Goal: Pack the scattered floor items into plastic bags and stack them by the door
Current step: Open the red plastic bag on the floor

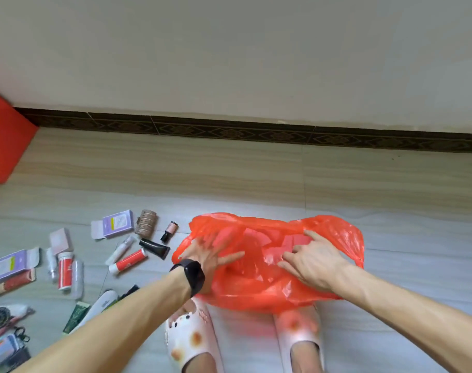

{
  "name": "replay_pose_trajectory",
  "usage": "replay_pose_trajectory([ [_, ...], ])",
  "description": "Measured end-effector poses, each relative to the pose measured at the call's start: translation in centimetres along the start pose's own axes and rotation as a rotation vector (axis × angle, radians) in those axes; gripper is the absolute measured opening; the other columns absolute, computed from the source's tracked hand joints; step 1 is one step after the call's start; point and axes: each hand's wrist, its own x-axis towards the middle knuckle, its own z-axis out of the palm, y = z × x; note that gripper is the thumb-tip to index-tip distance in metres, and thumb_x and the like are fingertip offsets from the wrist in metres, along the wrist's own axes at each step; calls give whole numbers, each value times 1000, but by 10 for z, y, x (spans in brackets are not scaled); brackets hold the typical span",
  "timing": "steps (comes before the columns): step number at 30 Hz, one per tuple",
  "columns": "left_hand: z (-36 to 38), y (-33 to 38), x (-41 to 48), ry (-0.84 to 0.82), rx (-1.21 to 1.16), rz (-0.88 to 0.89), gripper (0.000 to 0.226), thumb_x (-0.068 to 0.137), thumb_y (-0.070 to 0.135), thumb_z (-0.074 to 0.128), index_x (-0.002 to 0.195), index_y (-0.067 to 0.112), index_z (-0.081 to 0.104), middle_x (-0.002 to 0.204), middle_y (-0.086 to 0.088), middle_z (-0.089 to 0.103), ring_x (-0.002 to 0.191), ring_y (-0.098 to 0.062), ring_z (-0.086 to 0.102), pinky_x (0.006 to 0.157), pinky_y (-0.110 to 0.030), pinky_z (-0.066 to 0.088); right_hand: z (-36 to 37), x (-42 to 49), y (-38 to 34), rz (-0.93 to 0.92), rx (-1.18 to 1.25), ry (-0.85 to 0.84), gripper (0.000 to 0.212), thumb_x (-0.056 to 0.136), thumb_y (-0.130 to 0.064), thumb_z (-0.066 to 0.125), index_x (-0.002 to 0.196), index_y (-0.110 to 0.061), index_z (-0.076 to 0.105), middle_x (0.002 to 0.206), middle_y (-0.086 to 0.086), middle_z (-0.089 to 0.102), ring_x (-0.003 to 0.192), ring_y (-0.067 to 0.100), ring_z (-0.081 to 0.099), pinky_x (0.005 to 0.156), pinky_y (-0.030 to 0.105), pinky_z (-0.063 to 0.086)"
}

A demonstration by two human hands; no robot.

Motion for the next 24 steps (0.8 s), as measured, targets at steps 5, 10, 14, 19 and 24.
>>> replay_pose_trajectory([
  [5, 14, -47, 17, -40, 35, -193, 121, 73, 65, 67, 143, 49, -31, 158, -7, -31, 143, -48, 12, 106, -53, 35, 16, -17, 40, 105, -60, -84, 70, 71, -72, 30, 92, -25, 78, 119, 10, 68, 117, 27, 61, 111, 65, 19],
  [10, -9, -36, 18, -145, -55, -261, 108, 78, 56, 62, 150, 44, -18, 163, -16, 3, 129, -40, 47, 104, -54, 38, 11, -10, 35, 260, -84, -233, 75, 92, -69, 14, 124, -26, 67, 158, -1, 32, 151, 18, 4, 107, 66, -25],
  [14, -38, 9, 12, -60, 112, -59, 39, 93, 20, 47, 131, 22, 56, 124, -6, 63, 114, -28, 58, 101, -48, 36, 2, 14, 8, 240, -34, -44, 51, 91, -58, 43, 96, -22, 78, 126, 5, 64, 134, 29, 41, 113, 61, 3],
  [19, -48, 16, 26, 242, 124, 151, 33, 98, 13, 37, 125, 13, 56, 121, -11, 59, 115, -31, 49, 97, -44, 34, 14, 36, -18, 199, 157, 185, 39, 99, -42, 31, 107, -28, 67, 89, -2, 73, 98, 28, 63, 106, 56, 13],
  [24, -51, -6, 60, 196, 278, 95, 44, 103, 25, 32, 147, 24, 38, 153, -15, 35, 149, -34, 9, 117, -59, -7, 21, 42, -22, 193, 119, -49, 55, 90, -61, 37, 132, -31, 54, 151, 10, 40, 147, 31, 19, 110, 64, -11],
])
